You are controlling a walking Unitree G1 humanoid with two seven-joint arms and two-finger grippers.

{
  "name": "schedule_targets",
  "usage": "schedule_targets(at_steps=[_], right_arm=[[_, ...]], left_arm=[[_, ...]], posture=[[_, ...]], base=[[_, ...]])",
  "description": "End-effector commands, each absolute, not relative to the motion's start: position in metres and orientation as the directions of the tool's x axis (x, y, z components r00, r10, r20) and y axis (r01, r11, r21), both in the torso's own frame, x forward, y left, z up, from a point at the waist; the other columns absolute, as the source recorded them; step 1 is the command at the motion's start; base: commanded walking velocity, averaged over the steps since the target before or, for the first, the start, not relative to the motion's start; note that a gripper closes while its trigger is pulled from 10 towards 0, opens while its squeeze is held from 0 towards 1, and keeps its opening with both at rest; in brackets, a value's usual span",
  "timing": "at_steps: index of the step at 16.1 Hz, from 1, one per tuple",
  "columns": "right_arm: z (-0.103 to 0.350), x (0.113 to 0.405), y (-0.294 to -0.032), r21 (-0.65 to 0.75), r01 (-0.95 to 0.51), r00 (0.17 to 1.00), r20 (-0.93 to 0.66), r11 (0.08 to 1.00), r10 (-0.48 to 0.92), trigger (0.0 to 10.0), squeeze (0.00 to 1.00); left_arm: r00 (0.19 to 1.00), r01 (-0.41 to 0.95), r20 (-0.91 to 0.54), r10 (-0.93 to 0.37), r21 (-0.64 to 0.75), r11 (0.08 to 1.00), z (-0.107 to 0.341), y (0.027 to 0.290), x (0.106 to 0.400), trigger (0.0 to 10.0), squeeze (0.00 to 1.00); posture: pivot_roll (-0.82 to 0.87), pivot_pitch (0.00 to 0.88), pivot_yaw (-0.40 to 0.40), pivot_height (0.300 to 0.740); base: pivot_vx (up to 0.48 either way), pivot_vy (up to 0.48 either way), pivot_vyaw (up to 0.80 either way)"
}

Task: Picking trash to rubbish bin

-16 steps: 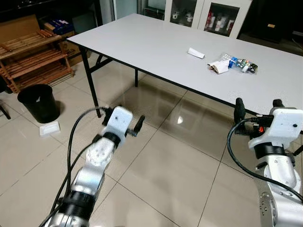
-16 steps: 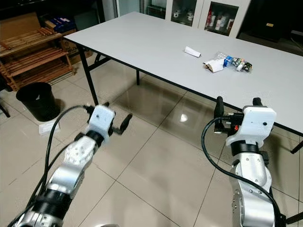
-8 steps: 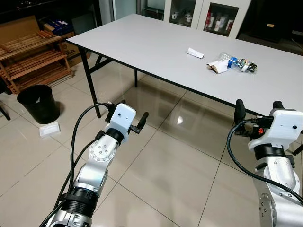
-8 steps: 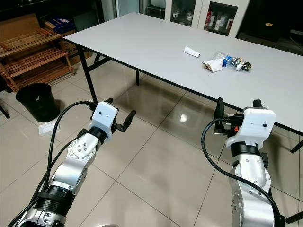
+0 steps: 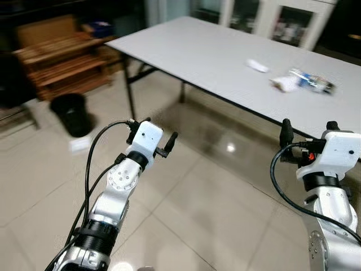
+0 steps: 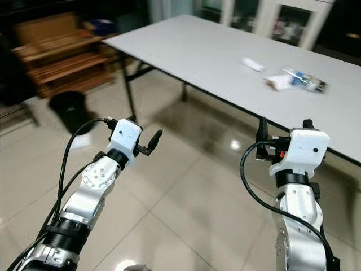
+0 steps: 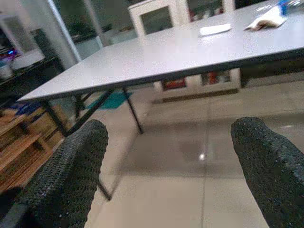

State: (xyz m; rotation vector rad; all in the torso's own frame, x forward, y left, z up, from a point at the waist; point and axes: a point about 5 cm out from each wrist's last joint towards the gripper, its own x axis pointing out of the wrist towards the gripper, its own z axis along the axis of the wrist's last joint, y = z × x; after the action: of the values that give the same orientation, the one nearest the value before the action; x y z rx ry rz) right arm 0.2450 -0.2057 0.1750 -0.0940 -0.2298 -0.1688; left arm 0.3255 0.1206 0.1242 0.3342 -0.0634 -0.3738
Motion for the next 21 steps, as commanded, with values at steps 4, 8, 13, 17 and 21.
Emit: schedule_targets(at_steps=[4,8,13,17,21], right_arm=[[0.174,0.242,-0.208,-0.046,0.198,0.955,0.236,0.979,-0.182,10.0,0.0],[0.176,0.244,-0.212,-0.047,0.206,0.956,0.222,0.978,-0.191,10.0,0.0],[0.177,0.244,-0.214,-0.06,0.209,0.957,0.22,0.976,-0.191,10.0,0.0],[0.178,0.241,-0.217,-0.065,0.224,0.954,0.219,0.972,-0.205,10.0,0.0],[0.178,0.24,-0.218,-0.069,0.226,0.955,0.211,0.972,-0.207,10.0,0.0]], left_arm=[[0.926,0.359,-0.004,-0.377,0.318,0.878,0.125,0.119,0.327,10.0,0.0],[0.928,0.354,0.003,-0.372,0.302,0.885,0.127,0.116,0.33,10.0,0.0],[0.929,0.349,0.031,-0.369,0.256,0.901,0.134,0.11,0.337,10.0,0.0],[0.926,0.35,0.058,-0.373,0.24,0.906,0.14,0.107,0.341,10.0,0.0],[0.925,0.355,0.058,-0.377,0.229,0.907,0.141,0.104,0.342,10.0,0.0]], posture=[[0.18,0.011,-0.02,0.74],[0.17,0.007,-0.028,0.74],[0.16,0.006,-0.036,0.74],[0.15,0.013,-0.04,0.74],[0.14,0.013,-0.043,0.74]], base=[[0.0,0.0,0.0],[0.0,0.0,-0.6],[0.0,0.0,-0.79],[0.0,0.0,-0.79],[0.0,0.0,-0.79]])
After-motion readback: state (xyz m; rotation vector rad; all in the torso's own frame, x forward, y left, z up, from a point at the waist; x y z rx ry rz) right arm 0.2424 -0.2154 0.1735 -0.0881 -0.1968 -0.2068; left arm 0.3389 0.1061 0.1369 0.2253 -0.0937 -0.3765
